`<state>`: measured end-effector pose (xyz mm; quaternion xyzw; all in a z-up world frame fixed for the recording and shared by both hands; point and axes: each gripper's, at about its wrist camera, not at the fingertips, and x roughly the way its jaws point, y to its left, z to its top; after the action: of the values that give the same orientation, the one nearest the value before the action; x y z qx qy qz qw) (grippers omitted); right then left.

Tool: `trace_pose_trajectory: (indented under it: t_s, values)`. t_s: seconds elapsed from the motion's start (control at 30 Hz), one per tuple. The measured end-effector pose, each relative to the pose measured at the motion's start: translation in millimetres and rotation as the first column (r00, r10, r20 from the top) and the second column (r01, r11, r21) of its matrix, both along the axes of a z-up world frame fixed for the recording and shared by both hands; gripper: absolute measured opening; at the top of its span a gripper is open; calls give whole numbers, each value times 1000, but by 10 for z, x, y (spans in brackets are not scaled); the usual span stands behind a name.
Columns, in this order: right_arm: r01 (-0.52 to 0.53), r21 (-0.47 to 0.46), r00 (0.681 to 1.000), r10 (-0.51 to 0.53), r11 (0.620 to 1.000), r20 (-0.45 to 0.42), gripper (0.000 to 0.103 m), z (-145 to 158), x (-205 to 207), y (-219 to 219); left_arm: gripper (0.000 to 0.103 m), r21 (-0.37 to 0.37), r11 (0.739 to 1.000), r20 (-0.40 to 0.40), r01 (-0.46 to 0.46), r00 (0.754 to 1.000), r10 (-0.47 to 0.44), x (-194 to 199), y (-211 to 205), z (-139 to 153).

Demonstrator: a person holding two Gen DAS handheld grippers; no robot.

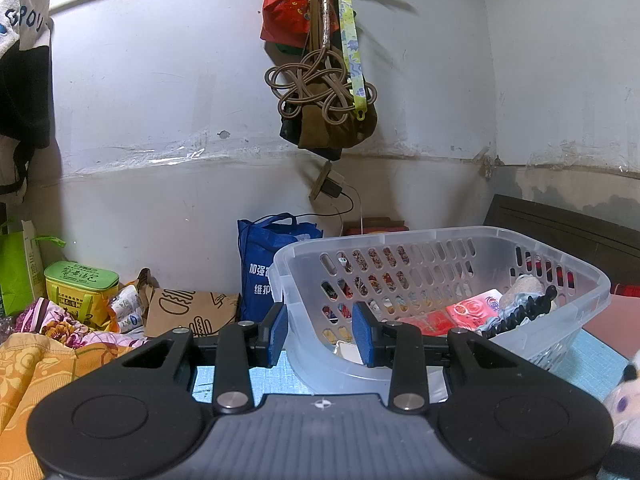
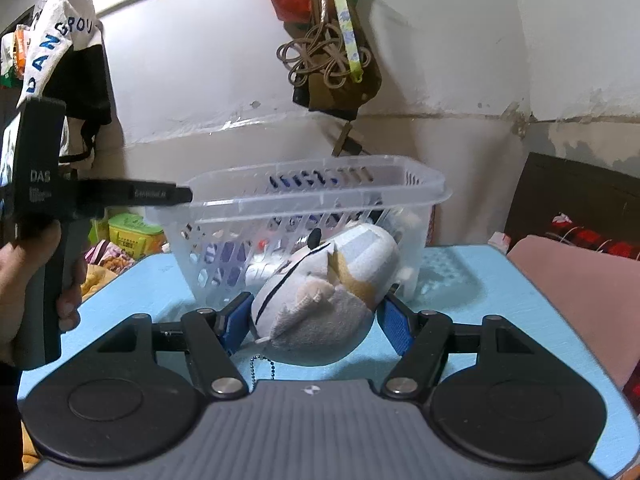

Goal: Organize objects
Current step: 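Carry the grey plush toy into the basket and release it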

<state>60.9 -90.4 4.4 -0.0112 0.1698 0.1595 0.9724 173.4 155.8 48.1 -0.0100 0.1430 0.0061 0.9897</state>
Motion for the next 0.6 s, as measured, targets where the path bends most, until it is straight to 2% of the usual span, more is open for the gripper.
trace_pose_trajectory:
  t_s: [0.27,0.6]
  values:
    - [3,-5,996,-2,1000,88,70,336,-20,-63,39,1,1000,0,0,1000,0,-1,0,-1]
    - [-7,-19,996,9,1000,85,70,710,388,68,39,1,1000,0,1,1000,-1,0,8,3]
